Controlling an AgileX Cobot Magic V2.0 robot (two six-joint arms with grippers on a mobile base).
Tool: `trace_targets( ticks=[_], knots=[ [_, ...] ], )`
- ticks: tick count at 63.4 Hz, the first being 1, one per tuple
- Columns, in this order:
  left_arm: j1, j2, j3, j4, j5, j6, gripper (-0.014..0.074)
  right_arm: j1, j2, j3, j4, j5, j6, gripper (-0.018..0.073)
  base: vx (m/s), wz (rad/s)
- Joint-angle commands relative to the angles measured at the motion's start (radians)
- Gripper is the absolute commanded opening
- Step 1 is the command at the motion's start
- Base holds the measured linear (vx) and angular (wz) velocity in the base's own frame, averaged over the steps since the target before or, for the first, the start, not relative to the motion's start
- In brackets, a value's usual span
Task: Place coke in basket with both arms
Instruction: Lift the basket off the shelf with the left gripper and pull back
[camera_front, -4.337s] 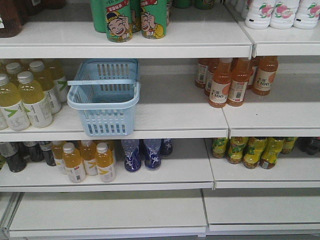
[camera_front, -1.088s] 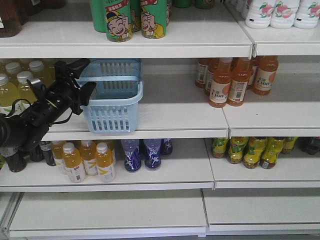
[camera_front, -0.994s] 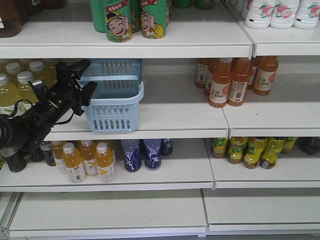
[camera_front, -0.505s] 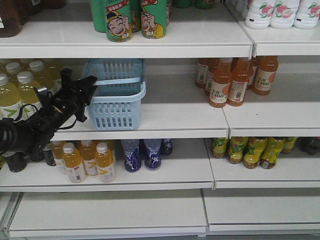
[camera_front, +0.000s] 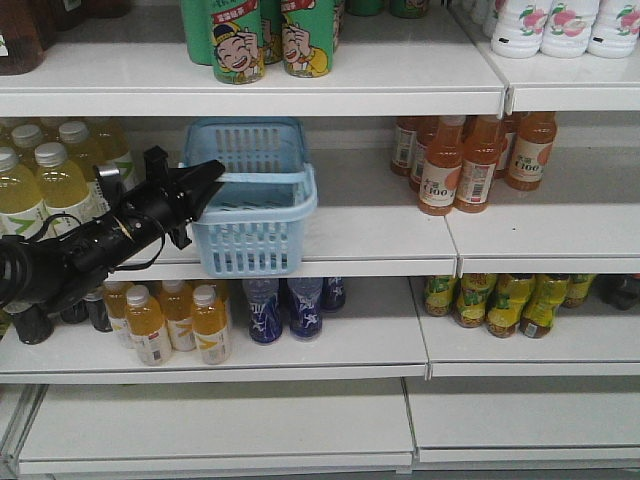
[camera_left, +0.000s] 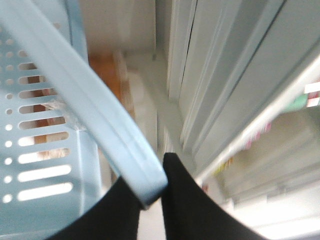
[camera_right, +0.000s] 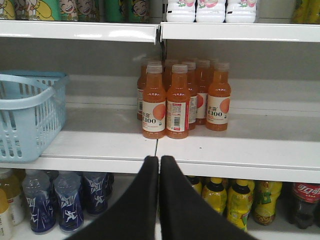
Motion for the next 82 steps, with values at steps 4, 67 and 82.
trace_targets(
  ticks=[4,67,82],
  knots=[
    [-0.009,-0.079,-0.020,0.301,-0.225,-0.108,-0.0008,-0.002,-0.019,0.011,-0.010,-0.070,-0.003,-0.0005,0.00,0.00],
    [-0.032,-0.941,0.598,0.644,-0.225,-0.106,-0.0007,-0.002,-0.019,0.011,-0.010,-0.070,-0.003,-0.0005,0.00,0.00],
    [-0.038,-1.070,0.620,0.578,-0.225,-0.106,-0.0007,-0.002,-0.019,0.011,-0.010,-0.070,-0.003,-0.0005,0.00,0.00]
  ],
)
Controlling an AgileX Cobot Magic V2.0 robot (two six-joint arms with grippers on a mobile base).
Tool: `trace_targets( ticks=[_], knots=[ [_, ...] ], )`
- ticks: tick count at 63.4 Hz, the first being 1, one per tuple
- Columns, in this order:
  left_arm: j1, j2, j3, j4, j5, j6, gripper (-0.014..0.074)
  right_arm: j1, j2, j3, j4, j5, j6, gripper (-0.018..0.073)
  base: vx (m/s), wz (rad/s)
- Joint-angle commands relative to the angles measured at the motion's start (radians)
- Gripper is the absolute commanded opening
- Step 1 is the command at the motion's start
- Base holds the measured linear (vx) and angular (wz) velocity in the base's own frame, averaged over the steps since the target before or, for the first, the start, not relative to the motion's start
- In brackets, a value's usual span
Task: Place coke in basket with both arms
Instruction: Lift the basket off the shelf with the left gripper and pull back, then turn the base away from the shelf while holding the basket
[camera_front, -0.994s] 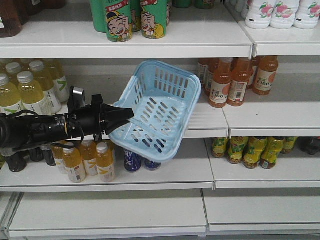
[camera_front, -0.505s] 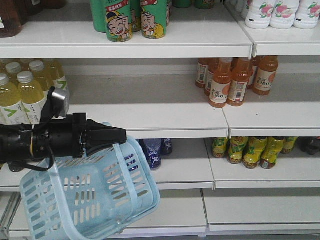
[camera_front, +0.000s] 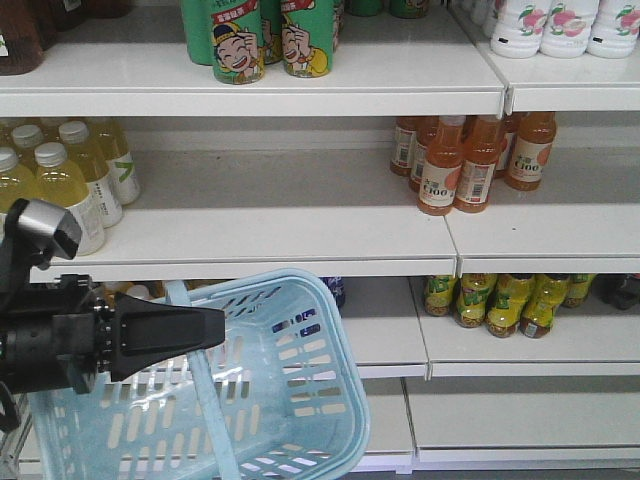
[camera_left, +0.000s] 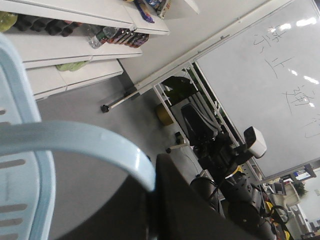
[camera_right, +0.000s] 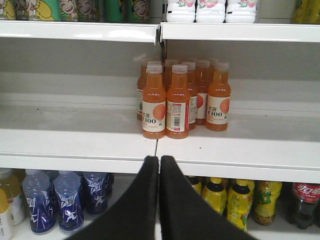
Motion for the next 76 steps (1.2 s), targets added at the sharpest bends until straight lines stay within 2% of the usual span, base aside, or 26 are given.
trace_targets(
  ticks=[1,9,21,76],
  knots=[
    [-0.014,-0.073,-0.022,-0.144,-0.206,0.002,-0.0007,-0.002,-0.019,0.011,-0.010,-0.070,-0.003,-0.0005,0.00,0.00],
    [-0.062,-0.113,-0.022,-0.226,-0.206,0.002,-0.0007,-0.002,-0.019,0.011,-0.010,-0.070,-0.003,-0.0005,0.00,0.00],
    [-0.116,-0.113,-0.022,-0.233,-0.197,0.002,-0.0007,-0.002,-0.019,0.011,-0.010,-0.070,-0.003,-0.0005,0.00,0.00],
    [-0.119,-0.113,-0.022,-0.217,-0.182,0.002,-0.0007,-0.002,-0.019,0.011,-0.010,-0.070,-0.003,-0.0005,0.00,0.00]
  ],
)
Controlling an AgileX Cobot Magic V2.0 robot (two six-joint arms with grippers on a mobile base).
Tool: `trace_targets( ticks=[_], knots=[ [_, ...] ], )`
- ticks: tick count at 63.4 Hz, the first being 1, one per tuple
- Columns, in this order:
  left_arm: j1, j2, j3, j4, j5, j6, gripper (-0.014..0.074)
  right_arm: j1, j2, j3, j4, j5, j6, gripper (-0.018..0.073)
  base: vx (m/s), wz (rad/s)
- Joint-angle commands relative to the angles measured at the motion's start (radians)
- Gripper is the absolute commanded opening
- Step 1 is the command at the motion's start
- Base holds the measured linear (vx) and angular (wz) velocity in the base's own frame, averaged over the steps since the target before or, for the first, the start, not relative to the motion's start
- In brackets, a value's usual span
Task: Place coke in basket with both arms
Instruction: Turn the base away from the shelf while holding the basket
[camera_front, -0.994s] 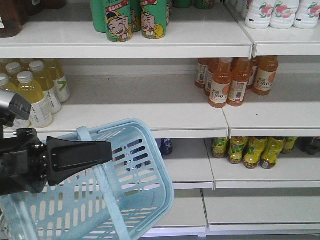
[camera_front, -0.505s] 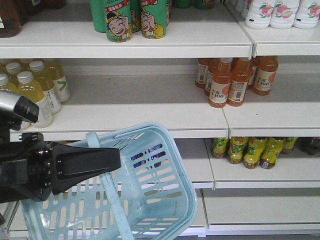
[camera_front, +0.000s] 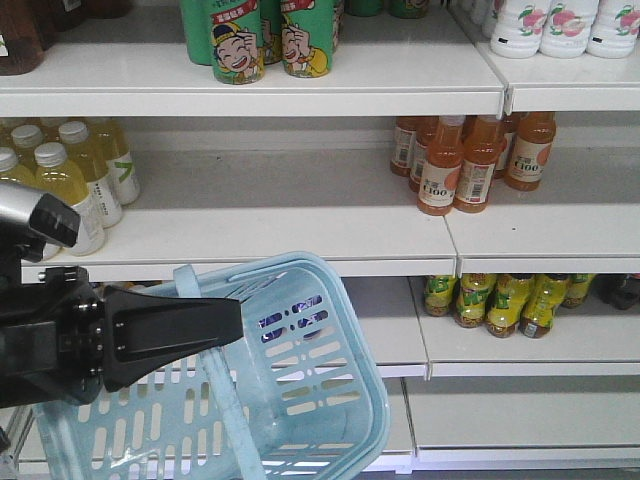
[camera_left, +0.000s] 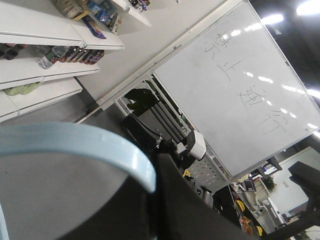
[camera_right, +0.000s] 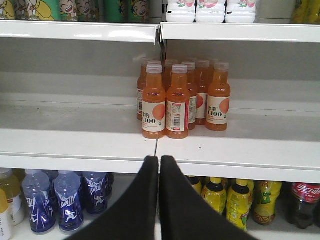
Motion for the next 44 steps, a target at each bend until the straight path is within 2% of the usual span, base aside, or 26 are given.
trace_targets(
  ticks=[1,30,44],
  knots=[
    [-0.007,-0.020,-0.024,-0.086,-0.176,0.002,-0.0007,-0.002,-0.019,0.011,-0.010,-0.070,-0.003,-0.0005,0.00,0.00],
    [-0.007,-0.020,-0.024,-0.086,-0.176,0.002,-0.0007,-0.002,-0.019,0.011,-0.010,-0.070,-0.003,-0.0005,0.00,-0.02],
    [-0.007,-0.021,-0.024,-0.086,-0.176,0.002,-0.0007,-0.002,-0.019,0.011,-0.010,-0.070,-0.003,-0.0005,-0.03,-0.18]
  ],
)
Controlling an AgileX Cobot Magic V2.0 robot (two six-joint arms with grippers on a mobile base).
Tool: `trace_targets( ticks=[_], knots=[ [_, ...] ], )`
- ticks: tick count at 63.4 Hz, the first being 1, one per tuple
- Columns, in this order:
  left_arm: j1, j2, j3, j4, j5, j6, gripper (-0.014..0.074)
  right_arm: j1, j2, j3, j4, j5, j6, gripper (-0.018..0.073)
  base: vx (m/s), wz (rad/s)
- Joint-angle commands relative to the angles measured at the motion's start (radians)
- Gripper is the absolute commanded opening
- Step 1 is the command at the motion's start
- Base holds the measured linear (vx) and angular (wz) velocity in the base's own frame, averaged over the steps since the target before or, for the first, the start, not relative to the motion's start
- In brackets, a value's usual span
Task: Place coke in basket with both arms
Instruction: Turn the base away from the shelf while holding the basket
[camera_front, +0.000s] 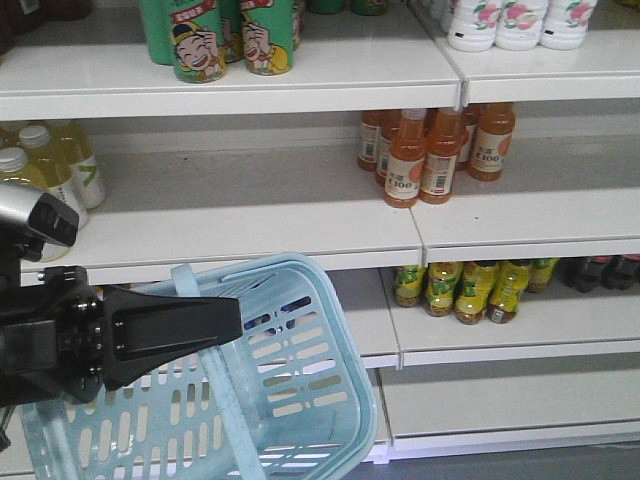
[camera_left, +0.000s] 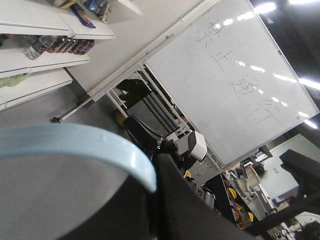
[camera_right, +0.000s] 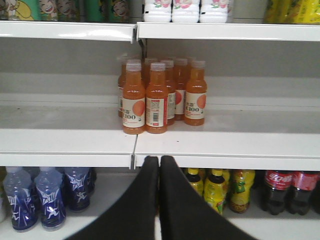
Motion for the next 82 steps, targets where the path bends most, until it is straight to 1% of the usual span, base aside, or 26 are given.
trace_targets(
  ticks=[1,20,82],
  knots=[
    [-0.007,-0.021,-0.024,-0.086,-0.176,0.002,-0.0007,-0.002,-0.019,0.011,-0.010,-0.070,-0.003,-0.0005,-0.04,-0.30],
    [-0.007,-0.021,-0.024,-0.086,-0.176,0.002,-0.0007,-0.002,-0.019,0.011,-0.010,-0.070,-0.003,-0.0005,-0.04,-0.37],
    [-0.007,-0.021,-0.024,-0.086,-0.176,0.002,-0.0007,-0.002,-0.019,0.011,-0.010,-0.070,-0.003,-0.0005,-0.04,-0.47]
  ],
)
